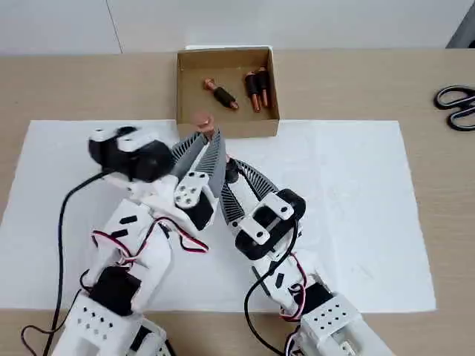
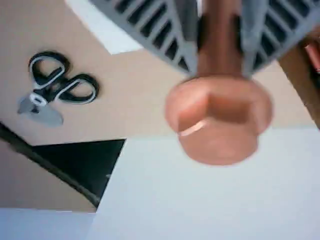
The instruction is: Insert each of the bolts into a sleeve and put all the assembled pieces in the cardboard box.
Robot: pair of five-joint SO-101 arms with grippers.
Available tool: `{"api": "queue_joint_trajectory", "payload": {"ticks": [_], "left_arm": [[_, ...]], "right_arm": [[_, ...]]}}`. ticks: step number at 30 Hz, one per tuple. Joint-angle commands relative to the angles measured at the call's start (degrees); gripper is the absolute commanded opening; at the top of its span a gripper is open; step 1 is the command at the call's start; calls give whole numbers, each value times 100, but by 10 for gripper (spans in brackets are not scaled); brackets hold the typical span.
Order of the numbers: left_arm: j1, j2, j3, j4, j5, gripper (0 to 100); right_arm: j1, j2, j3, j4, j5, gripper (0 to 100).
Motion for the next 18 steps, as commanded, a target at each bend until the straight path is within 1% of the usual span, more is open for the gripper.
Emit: {"api": "queue_joint_trajectory", "payload": {"ticks": [1,8,11,14,18], "left_arm": [[0,-123,4,-149,-141,7],[26,-123,84,-141,-141,7],[176,-123,75,9,-141,7],[369,-123,84,325,-141,7],[360,-123,84,352,-149,7]], "right_arm": [[-40,-119,44,-171,-18,4],[-40,-119,44,-171,-18,4],[-40,-119,44,-171,0,4],[-40,-119,44,-171,299,4],[-40,-119,44,-171,440,4]]}}
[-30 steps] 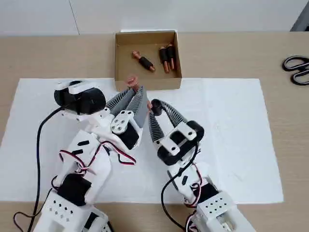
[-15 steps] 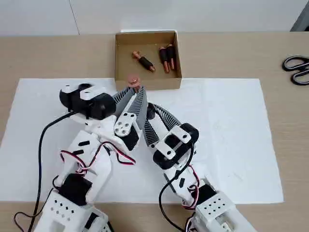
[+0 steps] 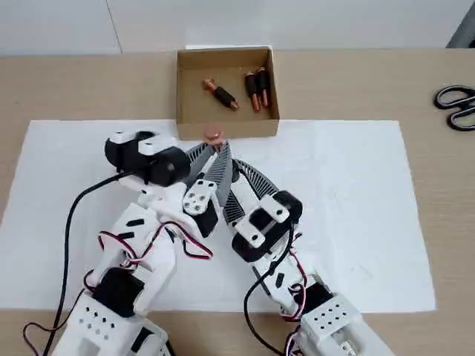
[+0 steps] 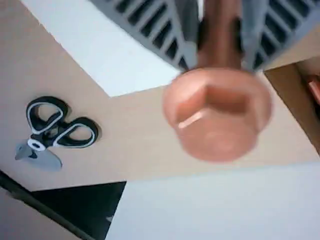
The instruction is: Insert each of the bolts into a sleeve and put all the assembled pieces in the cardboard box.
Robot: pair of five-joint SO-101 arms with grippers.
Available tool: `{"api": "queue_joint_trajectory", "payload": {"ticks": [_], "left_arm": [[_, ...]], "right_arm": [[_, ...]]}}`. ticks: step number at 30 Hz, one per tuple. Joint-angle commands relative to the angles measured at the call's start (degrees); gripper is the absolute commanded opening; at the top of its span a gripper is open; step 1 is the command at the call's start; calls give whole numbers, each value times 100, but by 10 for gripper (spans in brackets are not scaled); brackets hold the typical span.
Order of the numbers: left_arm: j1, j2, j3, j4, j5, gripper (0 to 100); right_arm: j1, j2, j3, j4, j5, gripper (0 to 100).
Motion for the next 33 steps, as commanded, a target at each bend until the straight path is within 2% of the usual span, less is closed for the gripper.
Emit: {"api": "queue_joint_trajectory", "payload": {"ticks": [1,3,7,9,12,15,18,20,27,30,33], "left_arm": [[62,-114,-31,18,-44,7],[62,-114,-13,53,-202,7],[88,-149,171,308,-1363,7],[62,-158,136,396,-1705,11],[-88,-158,-40,413,-1723,43],[-281,-158,-92,484,-1741,144],[-343,-158,-101,985,-1749,239],[-343,-158,-101,1266,-1732,268],[-360,-158,-813,1284,-1723,269],[-677,-158,-1473,1275,-1723,269],[-1292,-158,-2053,1275,-1758,269]], "right_arm": [[-40,-119,44,-171,88,4],[-40,-119,44,-171,88,4],[-40,-119,35,-171,88,4],[-40,-119,35,-171,88,4],[-40,-119,35,-171,79,4],[-40,-119,44,-171,79,4],[-40,-119,44,-171,79,4],[-40,-119,44,-171,79,4],[-40,-119,44,-171,79,4],[-40,-119,44,-171,79,4],[-13,-119,44,-171,79,4]]}}
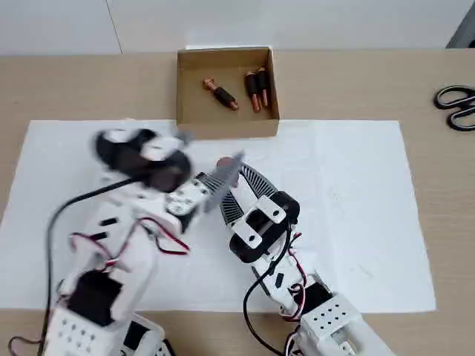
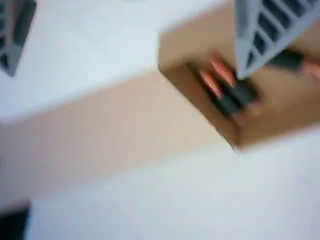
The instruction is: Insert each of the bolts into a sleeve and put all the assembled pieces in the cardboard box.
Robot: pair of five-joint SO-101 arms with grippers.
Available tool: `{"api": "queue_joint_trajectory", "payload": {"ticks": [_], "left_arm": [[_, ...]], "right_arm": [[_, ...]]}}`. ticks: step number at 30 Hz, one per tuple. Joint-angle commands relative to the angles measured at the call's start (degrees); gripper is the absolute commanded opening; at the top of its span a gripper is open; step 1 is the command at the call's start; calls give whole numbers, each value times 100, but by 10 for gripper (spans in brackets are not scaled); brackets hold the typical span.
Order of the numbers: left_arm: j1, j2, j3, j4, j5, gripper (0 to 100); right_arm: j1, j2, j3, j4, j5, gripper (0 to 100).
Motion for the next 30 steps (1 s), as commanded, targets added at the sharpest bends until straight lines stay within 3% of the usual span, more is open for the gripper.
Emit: {"api": "queue_joint_trajectory", "payload": {"ticks": [1,5,7,11,14,19,23,27,30], "left_arm": [[-695,-97,-796,9,-9,269],[-1820,-105,-725,132,0,258],[-2154,-193,-532,281,18,208],[-2145,-985,259,334,0,18],[-1802,-1855,1033,334,-9,21],[-1301,-3525,2264,334,-9,6],[-1310,-3455,2475,-26,70,6],[-1275,-3402,2519,-888,246,6],[-1275,-3429,2712,-1046,237,6]], "right_arm": [[40,-119,44,-171,26,4],[435,-119,44,-171,0,4],[725,-119,44,-127,-264,4],[1235,-119,26,215,-1319,4],[1393,-119,-79,523,-2013,4],[1613,-119,-1424,2580,-2013,3],[1727,-48,-3138,4558,-2022,3],[1851,409,-4334,5147,-1495,3],[1991,1235,-4835,5138,-1055,3]]}}
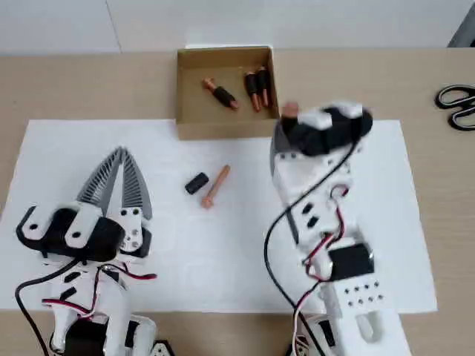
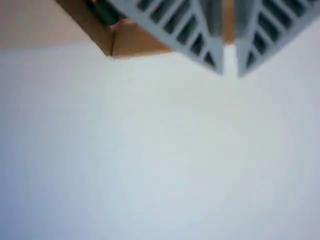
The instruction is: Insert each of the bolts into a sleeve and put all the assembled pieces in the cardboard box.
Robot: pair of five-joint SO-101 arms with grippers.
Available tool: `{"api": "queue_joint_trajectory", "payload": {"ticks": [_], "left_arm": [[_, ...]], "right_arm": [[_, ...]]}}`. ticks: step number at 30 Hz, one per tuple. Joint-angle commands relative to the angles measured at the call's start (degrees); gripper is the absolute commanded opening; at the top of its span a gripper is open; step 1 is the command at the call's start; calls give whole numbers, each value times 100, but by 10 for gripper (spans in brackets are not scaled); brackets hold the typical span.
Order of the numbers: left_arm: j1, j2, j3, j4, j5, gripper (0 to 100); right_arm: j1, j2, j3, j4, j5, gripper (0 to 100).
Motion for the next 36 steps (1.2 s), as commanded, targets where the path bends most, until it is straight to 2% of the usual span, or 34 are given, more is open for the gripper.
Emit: {"api": "queue_joint_trajectory", "payload": {"ticks": [1,4,10,18,20,26,36], "left_arm": [[35,-9,101,-255,9,6],[35,-9,180,-273,26,6],[35,-18,180,-273,9,6],[35,-18,180,-273,9,6],[35,-18,180,-273,9,6],[35,-18,180,-273,9,6],[18,-18,180,-273,9,6]], "right_arm": [[119,910,-976,75,413,3],[119,2009,-1547,40,527,3],[101,4444,-3218,-831,756,3],[-4,7231,-5855,-848,782,3],[-101,7802,-6444,-848,826,3],[-409,9288,-7886,-892,1626,3],[-330,11196,-9793,-857,1697,3]]}}
